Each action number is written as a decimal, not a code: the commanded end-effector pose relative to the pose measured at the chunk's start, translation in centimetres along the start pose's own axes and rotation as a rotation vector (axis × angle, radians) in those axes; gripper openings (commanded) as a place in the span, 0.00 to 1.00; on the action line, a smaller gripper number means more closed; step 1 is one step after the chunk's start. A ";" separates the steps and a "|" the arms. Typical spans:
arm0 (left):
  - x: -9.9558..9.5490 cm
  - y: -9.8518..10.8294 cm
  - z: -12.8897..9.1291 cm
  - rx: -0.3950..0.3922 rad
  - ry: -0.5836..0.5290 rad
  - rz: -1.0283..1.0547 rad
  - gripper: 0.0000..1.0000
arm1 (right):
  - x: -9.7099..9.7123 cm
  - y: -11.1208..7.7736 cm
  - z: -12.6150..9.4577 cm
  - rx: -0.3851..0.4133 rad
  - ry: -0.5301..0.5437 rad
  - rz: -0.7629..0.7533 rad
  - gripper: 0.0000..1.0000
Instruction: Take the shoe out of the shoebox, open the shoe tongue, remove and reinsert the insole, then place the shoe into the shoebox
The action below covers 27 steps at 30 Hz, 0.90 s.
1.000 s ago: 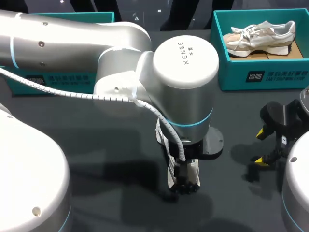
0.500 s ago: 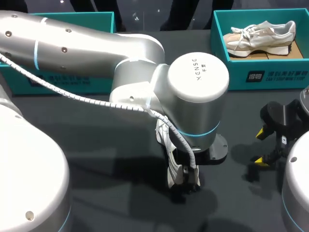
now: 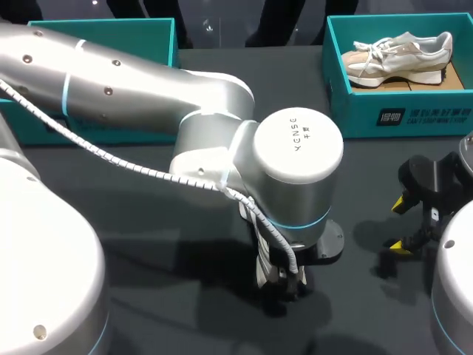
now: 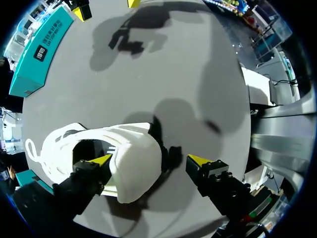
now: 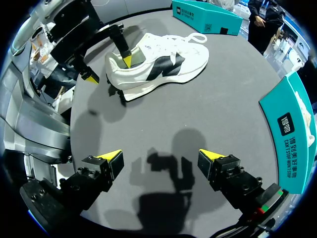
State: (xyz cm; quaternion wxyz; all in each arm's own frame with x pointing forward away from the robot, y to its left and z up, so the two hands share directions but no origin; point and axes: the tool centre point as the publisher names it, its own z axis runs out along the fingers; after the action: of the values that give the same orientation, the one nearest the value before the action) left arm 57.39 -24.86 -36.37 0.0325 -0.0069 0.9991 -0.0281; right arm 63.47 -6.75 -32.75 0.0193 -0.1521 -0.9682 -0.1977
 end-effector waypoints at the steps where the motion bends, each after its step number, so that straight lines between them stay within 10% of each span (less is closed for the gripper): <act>1: -0.2 0.0 0.8 0.004 -0.005 -0.005 0.93 | 0.2 -0.1 -0.1 0.001 -0.003 0.000 1.00; 12: -0.8 -0.1 1.8 -0.012 0.010 -0.033 0.70 | 0.2 -0.1 -0.1 0.001 -0.003 0.000 1.00; 27: -0.5 -0.7 2.3 -0.057 0.026 -0.014 0.63 | 0.2 -0.1 -0.1 0.001 -0.003 0.000 1.00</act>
State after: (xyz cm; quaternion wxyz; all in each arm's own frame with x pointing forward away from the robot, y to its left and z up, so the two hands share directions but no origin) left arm 58.04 -25.03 -38.32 0.0197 -0.0147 0.9997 -0.0049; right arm 63.47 -6.75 -32.75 0.0194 -0.1521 -0.9682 -0.1977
